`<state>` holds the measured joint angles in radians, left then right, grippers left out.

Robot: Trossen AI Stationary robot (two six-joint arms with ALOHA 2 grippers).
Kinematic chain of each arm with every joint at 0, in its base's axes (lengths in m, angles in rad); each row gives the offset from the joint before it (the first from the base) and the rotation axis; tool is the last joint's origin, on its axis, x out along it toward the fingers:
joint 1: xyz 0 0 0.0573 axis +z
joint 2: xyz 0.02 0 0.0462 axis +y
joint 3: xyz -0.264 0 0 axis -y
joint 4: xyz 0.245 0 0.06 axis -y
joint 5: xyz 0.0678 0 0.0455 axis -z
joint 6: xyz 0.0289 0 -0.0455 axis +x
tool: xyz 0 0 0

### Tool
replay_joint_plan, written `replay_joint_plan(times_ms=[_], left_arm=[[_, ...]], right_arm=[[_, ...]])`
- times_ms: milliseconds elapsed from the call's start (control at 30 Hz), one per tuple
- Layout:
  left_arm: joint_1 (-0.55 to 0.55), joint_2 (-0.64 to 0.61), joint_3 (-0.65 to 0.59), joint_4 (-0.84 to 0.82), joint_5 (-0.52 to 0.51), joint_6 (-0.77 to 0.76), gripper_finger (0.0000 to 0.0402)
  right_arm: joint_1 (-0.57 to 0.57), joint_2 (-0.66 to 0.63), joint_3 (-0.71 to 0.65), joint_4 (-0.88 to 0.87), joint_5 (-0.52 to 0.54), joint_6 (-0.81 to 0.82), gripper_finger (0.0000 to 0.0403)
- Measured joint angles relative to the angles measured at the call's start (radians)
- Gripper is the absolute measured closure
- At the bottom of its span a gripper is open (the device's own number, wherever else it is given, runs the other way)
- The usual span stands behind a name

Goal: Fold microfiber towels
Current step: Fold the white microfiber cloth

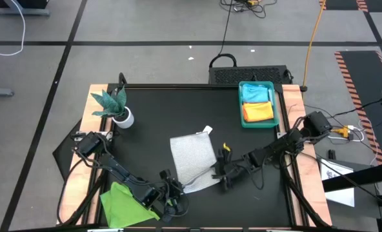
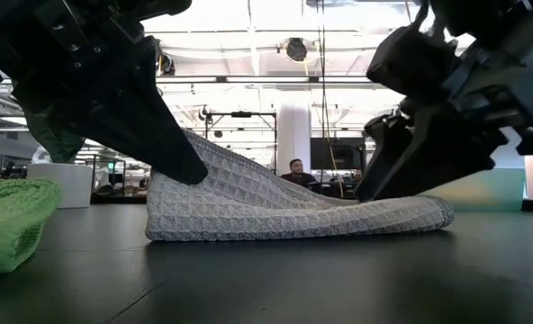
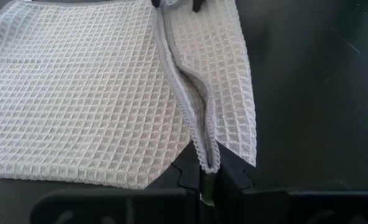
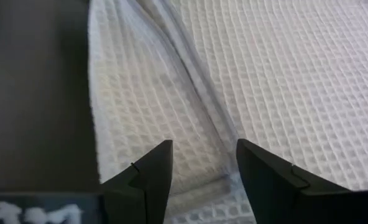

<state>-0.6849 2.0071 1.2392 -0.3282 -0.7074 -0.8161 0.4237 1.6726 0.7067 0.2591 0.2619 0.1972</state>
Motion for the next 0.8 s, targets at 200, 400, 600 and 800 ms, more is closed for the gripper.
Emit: replay_joint_plan(times_ms=[200, 400, 600, 800], left_arm=[[-0.002, 0.0, 0.0, 0.005, 0.0, 0.01, 0.0372], [-0.004, 0.0, 0.0, 0.005, 0.0, 0.01, 0.0371], [-0.004, 0.0, 0.0, 0.012, 0.0, 0.02, 0.0371], [-0.008, -0.008, -0.001, 0.006, 0.0, 0.052, 0.0371]], right_arm=[[-0.02, 0.0, 0.0, -0.009, 0.049, 0.009, 0.0262], [-0.041, 0.006, 0.0, -0.031, -0.025, 0.019, 0.0265], [-0.052, 0.011, 0.0, -0.03, -0.107, -0.029, 0.0293], [-0.024, 0.008, 0.0, -0.03, -0.103, -0.052, 0.0388]])
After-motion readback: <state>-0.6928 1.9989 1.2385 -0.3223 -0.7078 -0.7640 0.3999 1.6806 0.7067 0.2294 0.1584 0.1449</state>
